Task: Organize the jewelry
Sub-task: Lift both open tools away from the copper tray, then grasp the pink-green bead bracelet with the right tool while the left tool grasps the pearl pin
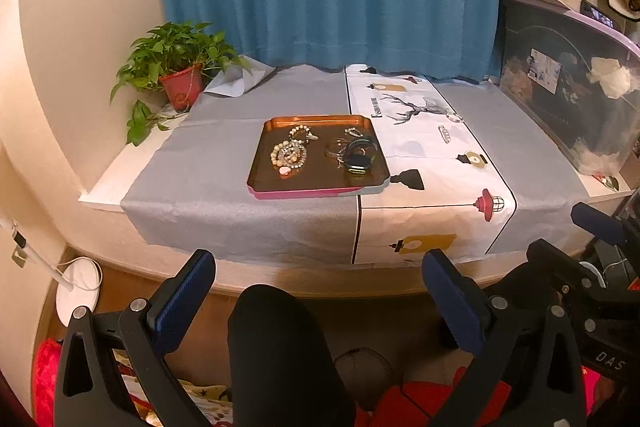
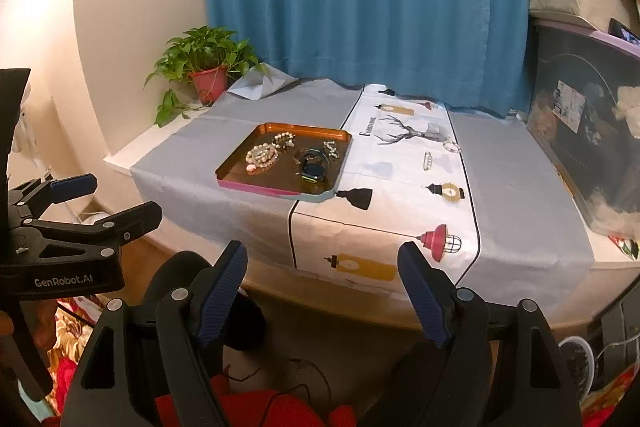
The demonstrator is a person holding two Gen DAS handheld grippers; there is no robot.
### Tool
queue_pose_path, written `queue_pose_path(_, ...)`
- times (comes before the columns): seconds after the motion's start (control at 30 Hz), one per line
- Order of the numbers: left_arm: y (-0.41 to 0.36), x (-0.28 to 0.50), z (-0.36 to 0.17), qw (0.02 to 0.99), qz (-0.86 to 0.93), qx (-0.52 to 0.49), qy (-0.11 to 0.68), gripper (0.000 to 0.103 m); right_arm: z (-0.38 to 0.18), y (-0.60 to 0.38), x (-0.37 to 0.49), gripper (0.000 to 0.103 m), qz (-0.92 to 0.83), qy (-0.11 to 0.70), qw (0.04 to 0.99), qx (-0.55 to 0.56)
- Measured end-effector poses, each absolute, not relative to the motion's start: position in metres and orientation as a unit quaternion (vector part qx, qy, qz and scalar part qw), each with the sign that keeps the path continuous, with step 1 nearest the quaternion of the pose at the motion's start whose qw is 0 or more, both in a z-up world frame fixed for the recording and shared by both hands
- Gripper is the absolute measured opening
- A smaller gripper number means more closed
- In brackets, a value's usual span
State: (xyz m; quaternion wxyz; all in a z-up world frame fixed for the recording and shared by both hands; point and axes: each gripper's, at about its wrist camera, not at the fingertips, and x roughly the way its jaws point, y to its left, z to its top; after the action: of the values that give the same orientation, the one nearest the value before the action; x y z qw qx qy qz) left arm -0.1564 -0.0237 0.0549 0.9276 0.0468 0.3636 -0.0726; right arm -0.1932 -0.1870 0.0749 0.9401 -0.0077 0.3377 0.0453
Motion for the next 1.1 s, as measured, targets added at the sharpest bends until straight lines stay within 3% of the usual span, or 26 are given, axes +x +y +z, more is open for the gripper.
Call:
queue_pose_path(0.63,-0.073,-0.114,0.045,0.911,-0.104,0.078,0.391,0.103,0.057,-0.233,-0.166,0.078,0.012,0.357,0.934,0.011)
queue_pose_path(1.1,-0.23,0.048,0.015,0.885,-0.184,0.122,0.409,0.103,0.033,-0.406,-0.055,0.079,-0.101,0.369,0.923,0.038)
